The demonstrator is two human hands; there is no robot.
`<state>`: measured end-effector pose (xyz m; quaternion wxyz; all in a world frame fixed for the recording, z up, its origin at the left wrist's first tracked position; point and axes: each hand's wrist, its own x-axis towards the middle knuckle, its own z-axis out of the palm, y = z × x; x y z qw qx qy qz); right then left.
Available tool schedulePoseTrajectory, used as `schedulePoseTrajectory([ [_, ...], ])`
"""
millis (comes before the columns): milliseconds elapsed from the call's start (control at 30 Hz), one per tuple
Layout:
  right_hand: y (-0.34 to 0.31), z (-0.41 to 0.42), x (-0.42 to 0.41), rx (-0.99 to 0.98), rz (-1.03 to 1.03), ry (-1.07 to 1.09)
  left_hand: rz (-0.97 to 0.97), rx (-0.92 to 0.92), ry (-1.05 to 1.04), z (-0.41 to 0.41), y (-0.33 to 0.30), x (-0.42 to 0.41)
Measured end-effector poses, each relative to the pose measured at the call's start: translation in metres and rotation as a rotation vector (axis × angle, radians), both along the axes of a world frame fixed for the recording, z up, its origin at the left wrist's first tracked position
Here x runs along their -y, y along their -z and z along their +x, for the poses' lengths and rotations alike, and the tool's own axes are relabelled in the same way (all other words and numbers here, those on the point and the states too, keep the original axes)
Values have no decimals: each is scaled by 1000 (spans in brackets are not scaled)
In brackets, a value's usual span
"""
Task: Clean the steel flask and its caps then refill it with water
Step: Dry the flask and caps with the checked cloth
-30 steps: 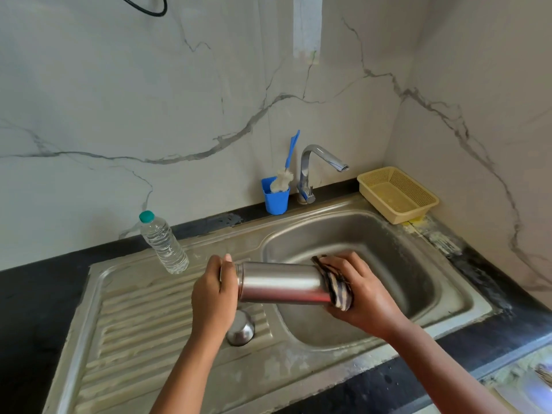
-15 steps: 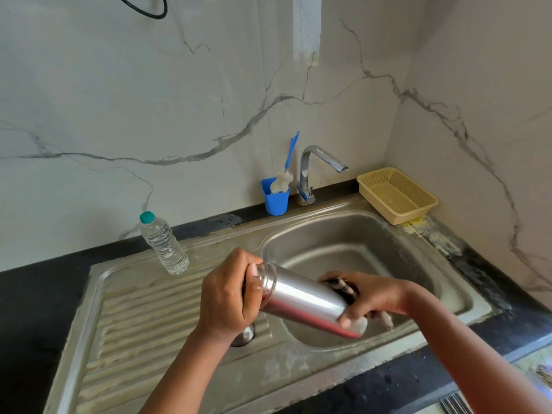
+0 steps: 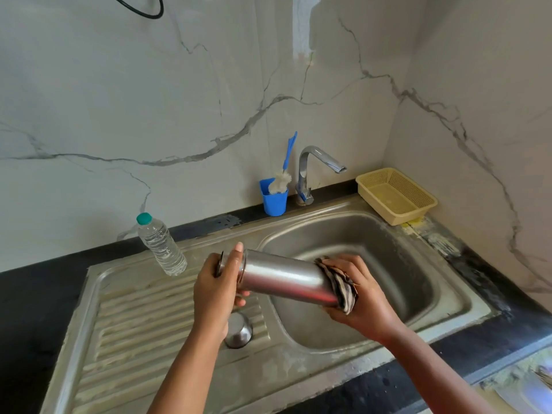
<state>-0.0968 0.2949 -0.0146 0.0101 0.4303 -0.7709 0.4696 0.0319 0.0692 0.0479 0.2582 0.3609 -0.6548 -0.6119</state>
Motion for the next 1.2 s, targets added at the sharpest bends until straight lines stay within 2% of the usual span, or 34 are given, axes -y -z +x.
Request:
schedulePoseTrajectory([
  [67, -7, 2, 3, 16, 63, -42, -202, -51, 43, 1, -2, -5],
  [167, -29, 14, 28, 95, 68, -150, -713, -115, 247, -2, -1, -20],
  [233, -49, 19, 43, 176, 65, -247, -887, -135, 375, -5, 0, -28],
  [367, -72, -4, 37, 293, 283, -385, -900, -277, 399, 0, -5, -22],
  [467, -62, -23, 16, 319, 505, -325, -902, -361, 296, 6, -9, -16],
  [533, -55, -27, 10, 268, 595, -257, -858, -343, 245, 8, -7, -15],
  [600, -57, -16, 19, 111, 593, -213, -806, -303, 222, 8, -1, -16],
  [667, -65, 7, 37, -33, 464, -204, -792, -280, 242, 7, 5, -18],
  [733, -77, 23, 52, -79, 314, -257, -805, -294, 301, 6, 6, -21],
  [800, -88, 13, 57, 72, 280, -373, -813, -321, 312, 7, 4, -20],
  [867, -96, -7, 51, 375, 322, -489, -755, -356, 249, 8, 0, -19],
  [933, -93, -21, 40, 787, 274, -457, -664, -396, 183, 7, -4, -19],
  [1000, -80, -26, 33, 1102, 80, -379, -537, -399, 144, 5, -4, -22],
  [1067, -67, -25, 30, 1248, -115, -353, -363, -387, 104, 3, 1, -26],
  [1133, -63, -17, 28, 1322, -190, -346, -181, -381, 55, 1, 7, -24],
  [1200, -57, 3, 27, 1412, -272, -480, 6, -399, -5, -1, 13, -19],
])
